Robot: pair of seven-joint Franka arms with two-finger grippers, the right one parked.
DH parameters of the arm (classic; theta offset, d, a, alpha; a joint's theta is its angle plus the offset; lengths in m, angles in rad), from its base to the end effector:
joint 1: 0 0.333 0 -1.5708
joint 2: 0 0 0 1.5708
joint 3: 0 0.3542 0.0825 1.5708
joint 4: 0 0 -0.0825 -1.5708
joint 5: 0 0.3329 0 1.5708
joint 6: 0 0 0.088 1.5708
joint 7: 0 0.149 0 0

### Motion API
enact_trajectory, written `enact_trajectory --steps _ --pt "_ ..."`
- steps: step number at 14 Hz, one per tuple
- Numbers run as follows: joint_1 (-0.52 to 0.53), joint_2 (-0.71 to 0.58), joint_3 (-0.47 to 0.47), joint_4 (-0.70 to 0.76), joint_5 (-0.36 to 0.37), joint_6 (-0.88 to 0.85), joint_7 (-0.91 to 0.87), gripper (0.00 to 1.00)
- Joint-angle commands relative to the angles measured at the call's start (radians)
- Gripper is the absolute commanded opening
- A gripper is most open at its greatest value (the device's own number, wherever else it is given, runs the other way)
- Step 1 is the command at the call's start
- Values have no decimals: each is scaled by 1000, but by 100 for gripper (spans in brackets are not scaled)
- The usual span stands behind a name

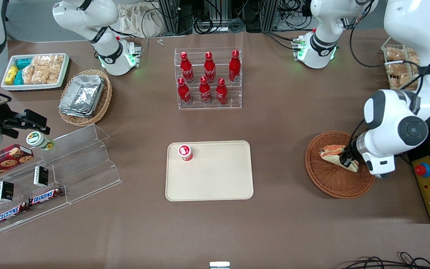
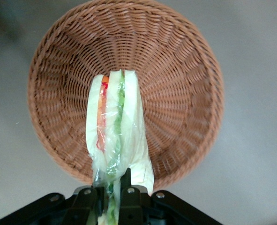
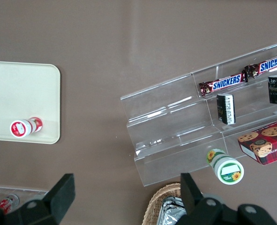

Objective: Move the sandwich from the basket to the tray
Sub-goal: 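Lift the sandwich and carry it with the left gripper to the cream tray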

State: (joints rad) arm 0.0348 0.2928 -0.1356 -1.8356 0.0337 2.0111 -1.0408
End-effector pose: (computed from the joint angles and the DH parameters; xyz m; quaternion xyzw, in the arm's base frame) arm 0.5751 -0.0495 0.3852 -0.8929 -0.4465 0.0507 0.0268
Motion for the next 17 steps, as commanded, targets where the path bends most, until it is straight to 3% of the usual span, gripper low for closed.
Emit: enact_trajectory --steps 1,6,8,12,17 --pt "-3 -18 -38 94 2 -116 30 0" --pt "-3 -21 -152 145 8 -180 152 0" --pt "-10 -12 -189 154 11 -178 296 0" --pt "-117 5 -191 174 55 -173 456 0" --pt "-240 113 -191 258 66 -141 398 0"
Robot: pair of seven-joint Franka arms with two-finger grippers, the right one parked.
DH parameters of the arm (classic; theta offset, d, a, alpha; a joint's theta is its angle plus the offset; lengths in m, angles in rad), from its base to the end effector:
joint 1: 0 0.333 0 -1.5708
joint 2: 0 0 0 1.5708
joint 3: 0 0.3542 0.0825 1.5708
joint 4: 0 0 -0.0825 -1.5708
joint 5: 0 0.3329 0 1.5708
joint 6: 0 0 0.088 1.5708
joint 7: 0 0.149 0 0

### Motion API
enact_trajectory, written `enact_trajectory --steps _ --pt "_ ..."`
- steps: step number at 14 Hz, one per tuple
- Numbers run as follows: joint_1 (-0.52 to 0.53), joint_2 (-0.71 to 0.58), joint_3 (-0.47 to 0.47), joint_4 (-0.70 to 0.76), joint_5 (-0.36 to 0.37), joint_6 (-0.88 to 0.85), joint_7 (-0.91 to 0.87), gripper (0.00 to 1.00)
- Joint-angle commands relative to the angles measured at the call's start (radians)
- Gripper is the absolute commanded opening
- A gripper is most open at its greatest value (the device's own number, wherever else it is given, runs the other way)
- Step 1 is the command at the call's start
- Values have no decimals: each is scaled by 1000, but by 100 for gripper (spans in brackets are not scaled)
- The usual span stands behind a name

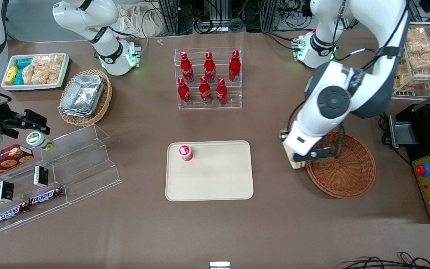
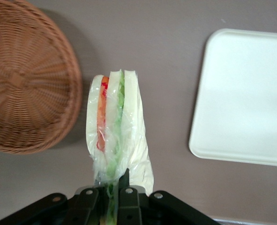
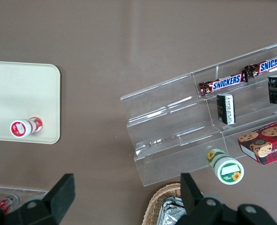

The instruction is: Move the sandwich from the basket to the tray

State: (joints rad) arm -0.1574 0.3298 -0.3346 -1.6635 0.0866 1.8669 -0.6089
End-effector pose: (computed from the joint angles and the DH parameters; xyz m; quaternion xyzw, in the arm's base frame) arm 0.5405 -0.2550 0.4302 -0.9973 -0.0490 0.0525 0.0170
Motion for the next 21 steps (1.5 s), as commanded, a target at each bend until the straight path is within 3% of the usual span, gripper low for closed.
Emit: enact_trajectory --steps 1,4,10,13,16,17,18,19,20,21 --pt "-68 107 8 117 15 32 -87 0" --pt "-142 205 12 194 21 70 -239 0" --pt "-217 356 20 211 28 259 -255 0" --pt "-235 406 22 211 137 264 -261 0" --pt "-237 414 22 212 156 273 -259 0" --pt "-237 413 22 212 156 278 -249 12" --pt "-237 413 22 212 157 276 -241 32" --pt "-237 411 22 212 156 273 -214 55" --pt "-234 408 22 214 154 268 -189 88" --pt "-229 400 22 212 151 264 -190 100"
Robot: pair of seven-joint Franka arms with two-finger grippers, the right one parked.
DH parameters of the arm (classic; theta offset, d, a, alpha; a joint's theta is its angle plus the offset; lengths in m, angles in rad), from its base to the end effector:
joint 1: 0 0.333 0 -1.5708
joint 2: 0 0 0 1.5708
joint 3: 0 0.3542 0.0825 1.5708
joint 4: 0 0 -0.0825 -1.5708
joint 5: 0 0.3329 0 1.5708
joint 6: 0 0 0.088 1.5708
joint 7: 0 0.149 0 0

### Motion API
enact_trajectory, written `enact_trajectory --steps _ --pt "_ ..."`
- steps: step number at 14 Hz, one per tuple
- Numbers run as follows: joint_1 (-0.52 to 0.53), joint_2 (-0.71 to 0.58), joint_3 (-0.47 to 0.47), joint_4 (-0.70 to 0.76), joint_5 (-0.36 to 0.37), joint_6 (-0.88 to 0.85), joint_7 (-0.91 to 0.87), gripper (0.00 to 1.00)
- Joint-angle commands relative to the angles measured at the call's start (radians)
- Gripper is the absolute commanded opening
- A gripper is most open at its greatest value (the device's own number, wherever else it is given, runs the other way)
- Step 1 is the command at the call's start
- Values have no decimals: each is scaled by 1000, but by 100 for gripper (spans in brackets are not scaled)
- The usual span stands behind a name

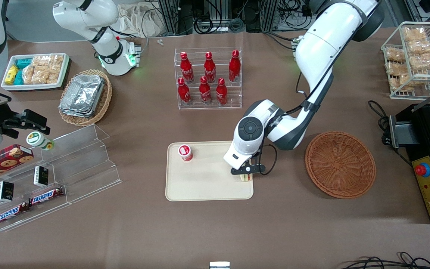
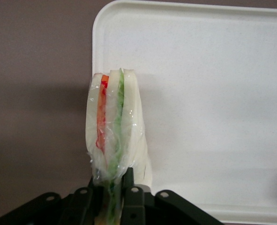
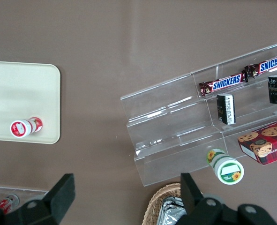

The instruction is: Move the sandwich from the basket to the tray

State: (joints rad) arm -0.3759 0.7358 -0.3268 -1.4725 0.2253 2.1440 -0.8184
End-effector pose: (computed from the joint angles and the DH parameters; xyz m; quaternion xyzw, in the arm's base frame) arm 0.5687 -0.4025 0.2720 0.9993 0.0337 -0.0186 0.0035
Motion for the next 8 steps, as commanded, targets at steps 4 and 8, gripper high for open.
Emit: enact_trajectory --steps 4,8 --pt "37 -71 9 9 -4 -93 34 100" --pt "178 -168 -81 -11 -6 -238 41 100"
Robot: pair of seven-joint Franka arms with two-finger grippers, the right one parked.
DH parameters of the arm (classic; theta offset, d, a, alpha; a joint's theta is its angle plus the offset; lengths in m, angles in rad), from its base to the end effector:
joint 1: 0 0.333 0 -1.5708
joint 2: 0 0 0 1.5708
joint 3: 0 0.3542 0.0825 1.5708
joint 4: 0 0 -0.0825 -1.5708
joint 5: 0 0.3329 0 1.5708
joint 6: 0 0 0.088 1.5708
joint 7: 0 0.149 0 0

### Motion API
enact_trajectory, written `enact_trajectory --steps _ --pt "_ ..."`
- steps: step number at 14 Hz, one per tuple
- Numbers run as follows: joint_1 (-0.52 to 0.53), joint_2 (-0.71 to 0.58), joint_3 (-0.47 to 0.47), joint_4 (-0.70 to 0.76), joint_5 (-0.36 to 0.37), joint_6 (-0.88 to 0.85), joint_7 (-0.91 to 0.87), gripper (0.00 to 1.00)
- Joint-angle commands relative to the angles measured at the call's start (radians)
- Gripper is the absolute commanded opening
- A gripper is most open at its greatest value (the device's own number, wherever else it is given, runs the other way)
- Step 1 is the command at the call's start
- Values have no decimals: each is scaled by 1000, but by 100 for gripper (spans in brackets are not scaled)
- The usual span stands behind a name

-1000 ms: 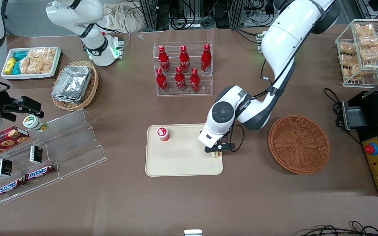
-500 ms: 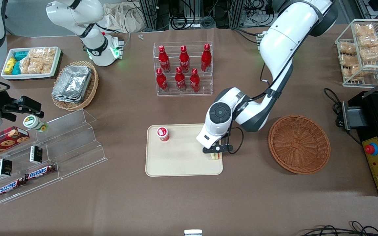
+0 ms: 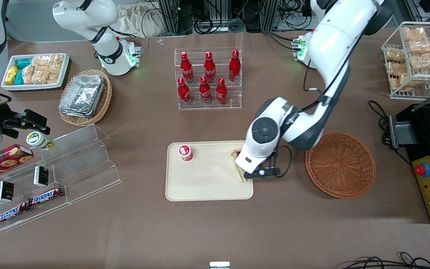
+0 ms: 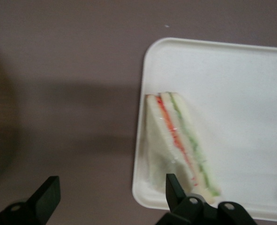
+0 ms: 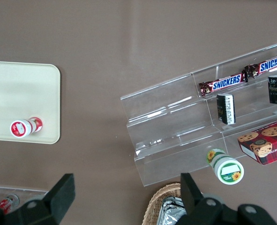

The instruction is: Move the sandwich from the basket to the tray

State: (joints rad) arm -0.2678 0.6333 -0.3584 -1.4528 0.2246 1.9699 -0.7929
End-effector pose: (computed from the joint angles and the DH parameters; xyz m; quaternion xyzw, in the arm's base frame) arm 0.5870 -0.3400 0.3375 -0.9973 -0.0637 0.0307 0.0210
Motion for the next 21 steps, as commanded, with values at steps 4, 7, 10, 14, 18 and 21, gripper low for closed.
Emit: enact_trajectory --steps 4,7,10,14,18,21 --pt "191 -165 -62 -31 -5 -248 231 99" --pt "310 -228 -62 -31 -30 -340 430 99" --pt "419 -289 -62 -26 -59 -397 572 99" --pt "466 -334 -54 -1 -79 -411 563 100" --pt "473 -330 -44 41 -68 -410 569 100" --pt "476 -330 -40 55 -64 -410 580 100"
